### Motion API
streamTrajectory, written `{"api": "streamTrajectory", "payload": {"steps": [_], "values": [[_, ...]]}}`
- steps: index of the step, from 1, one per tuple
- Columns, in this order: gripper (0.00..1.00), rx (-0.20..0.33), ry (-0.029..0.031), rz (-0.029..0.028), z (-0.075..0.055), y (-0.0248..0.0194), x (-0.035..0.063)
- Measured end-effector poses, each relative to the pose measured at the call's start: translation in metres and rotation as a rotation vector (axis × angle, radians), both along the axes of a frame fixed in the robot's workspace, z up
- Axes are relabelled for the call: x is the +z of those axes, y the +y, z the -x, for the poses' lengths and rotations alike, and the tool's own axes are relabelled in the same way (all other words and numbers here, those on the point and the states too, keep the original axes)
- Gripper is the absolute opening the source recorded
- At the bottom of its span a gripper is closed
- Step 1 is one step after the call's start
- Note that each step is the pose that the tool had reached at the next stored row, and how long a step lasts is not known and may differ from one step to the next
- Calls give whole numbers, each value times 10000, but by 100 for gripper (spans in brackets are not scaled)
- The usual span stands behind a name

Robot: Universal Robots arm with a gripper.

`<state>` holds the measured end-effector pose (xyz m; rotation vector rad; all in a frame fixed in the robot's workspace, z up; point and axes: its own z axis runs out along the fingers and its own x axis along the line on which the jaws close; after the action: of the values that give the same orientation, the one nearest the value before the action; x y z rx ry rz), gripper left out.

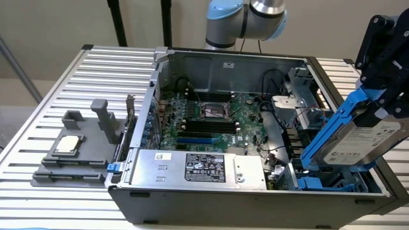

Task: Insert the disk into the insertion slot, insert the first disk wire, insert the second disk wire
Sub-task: 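Insert the disk into the insertion slot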

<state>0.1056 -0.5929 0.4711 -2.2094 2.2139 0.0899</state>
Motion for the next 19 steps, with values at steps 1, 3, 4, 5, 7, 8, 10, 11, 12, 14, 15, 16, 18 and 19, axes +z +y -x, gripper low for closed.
{"api": "streamTrajectory", "payload": {"steps": [1, 3, 4, 5, 7, 8, 10, 11, 12, 14, 15, 16, 18, 19], "values": [[33, 3, -6, -20, 1, 0, -15], [33, 10, -11, -53, 1, 0, -36], [33, 13, -13, -70, 1, 0, -49], [33, 16, -14, -86, 2, 0, -62], [33, 24, -15, -113, 2, -3, -84], [33, 27, -14, -118, 2, -6, -91], [33, 31, -14, -124, 2, -14, -105], [33, 33, -14, -125, 2, -17, -113], [33, 35, -14, -124, 2, -20, -120], [33, 40, -14, -124, 2, -25, -137], [33, 43, -14, -128, 2, -28, -147], [33, 47, -14, -131, 2, -31, -155], [33, 55, -14, -137, 2, -35, -168], [33, 60, -14, -140, 2, -36, -174]]}}
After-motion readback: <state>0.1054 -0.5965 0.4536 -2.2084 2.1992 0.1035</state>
